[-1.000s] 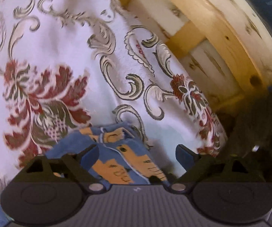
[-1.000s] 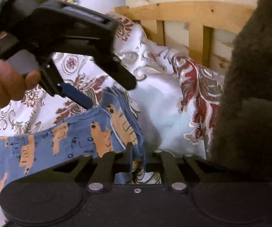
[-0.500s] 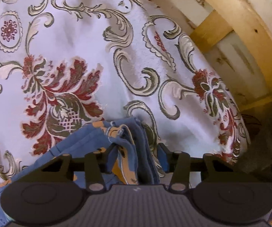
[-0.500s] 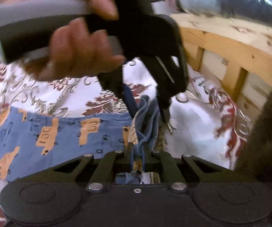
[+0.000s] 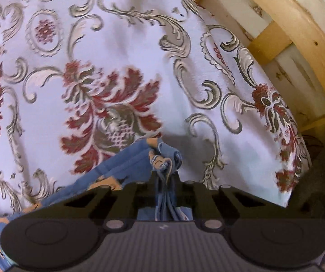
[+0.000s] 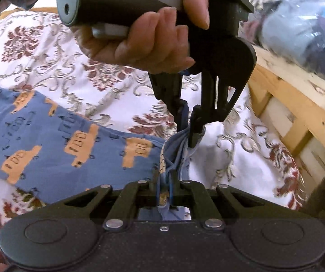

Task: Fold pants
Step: 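Hold the pants edge with both grippers and fold it over the stack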

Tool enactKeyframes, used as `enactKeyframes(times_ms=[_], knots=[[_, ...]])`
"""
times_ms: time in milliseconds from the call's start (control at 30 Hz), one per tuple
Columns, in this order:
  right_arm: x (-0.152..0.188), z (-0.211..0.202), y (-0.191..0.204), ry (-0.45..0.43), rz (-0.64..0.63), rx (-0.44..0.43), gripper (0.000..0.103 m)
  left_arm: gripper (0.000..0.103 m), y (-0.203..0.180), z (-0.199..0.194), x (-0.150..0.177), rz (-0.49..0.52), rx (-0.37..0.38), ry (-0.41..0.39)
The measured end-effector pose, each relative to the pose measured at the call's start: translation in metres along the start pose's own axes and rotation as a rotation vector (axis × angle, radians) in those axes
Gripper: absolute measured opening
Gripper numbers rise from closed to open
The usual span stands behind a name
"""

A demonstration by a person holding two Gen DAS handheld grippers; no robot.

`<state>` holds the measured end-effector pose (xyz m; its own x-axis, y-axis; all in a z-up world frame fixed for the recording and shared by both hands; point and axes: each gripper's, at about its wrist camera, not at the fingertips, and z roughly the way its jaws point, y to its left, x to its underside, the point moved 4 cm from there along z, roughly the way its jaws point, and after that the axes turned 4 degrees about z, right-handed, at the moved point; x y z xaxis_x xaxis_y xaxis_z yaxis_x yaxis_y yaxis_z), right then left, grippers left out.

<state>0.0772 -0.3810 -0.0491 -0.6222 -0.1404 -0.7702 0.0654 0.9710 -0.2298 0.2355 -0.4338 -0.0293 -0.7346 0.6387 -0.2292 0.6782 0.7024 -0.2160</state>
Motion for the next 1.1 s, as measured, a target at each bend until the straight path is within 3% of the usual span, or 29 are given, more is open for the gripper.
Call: enactKeyframes(times_ms=[333,667,767,867,933,967,1000,1033,1067,1100], knots=[[-0.017,-0.025,0.067,-0.04,-0.137,-0.095,0.006,0.011,0.07,-0.055,0.054,-0.005,0.138,-0.11],[-0.011,-0.018,0.154,0.024,-0.317,-0.224,0.006,0.011,0.164,-0.041,0.138,-0.102,0.21,-0.21],[-0.006,-0.013,0.168,0.042,-0.361,-0.218,0.006,0.021,0.188,-0.03,0.154,-0.175,0.285,-0.256],[-0.005,-0.011,0.174,0.046,-0.374,-0.207,0.006,0.056,0.202,-0.027,0.163,-0.242,0.351,-0.304],[-0.003,-0.011,0.179,0.043,-0.384,-0.194,0.006,0.062,0.203,-0.028,0.165,-0.257,0.375,-0.332],[-0.002,-0.012,0.18,0.039,-0.391,-0.187,0.006,0.061,0.203,-0.028,0.165,-0.262,0.384,-0.339],[-0.002,-0.012,0.182,0.035,-0.396,-0.18,0.006,0.054,0.203,-0.028,0.164,-0.262,0.379,-0.347],[-0.002,-0.012,0.183,0.031,-0.399,-0.175,0.006,0.044,0.201,-0.027,0.164,-0.251,0.361,-0.348],[-0.002,-0.013,0.183,0.028,-0.401,-0.169,0.006,0.018,0.199,-0.026,0.164,-0.232,0.325,-0.339],[-0.002,-0.013,0.185,0.024,-0.399,-0.165,0.006,0.015,0.198,-0.024,0.164,-0.227,0.293,-0.327]])
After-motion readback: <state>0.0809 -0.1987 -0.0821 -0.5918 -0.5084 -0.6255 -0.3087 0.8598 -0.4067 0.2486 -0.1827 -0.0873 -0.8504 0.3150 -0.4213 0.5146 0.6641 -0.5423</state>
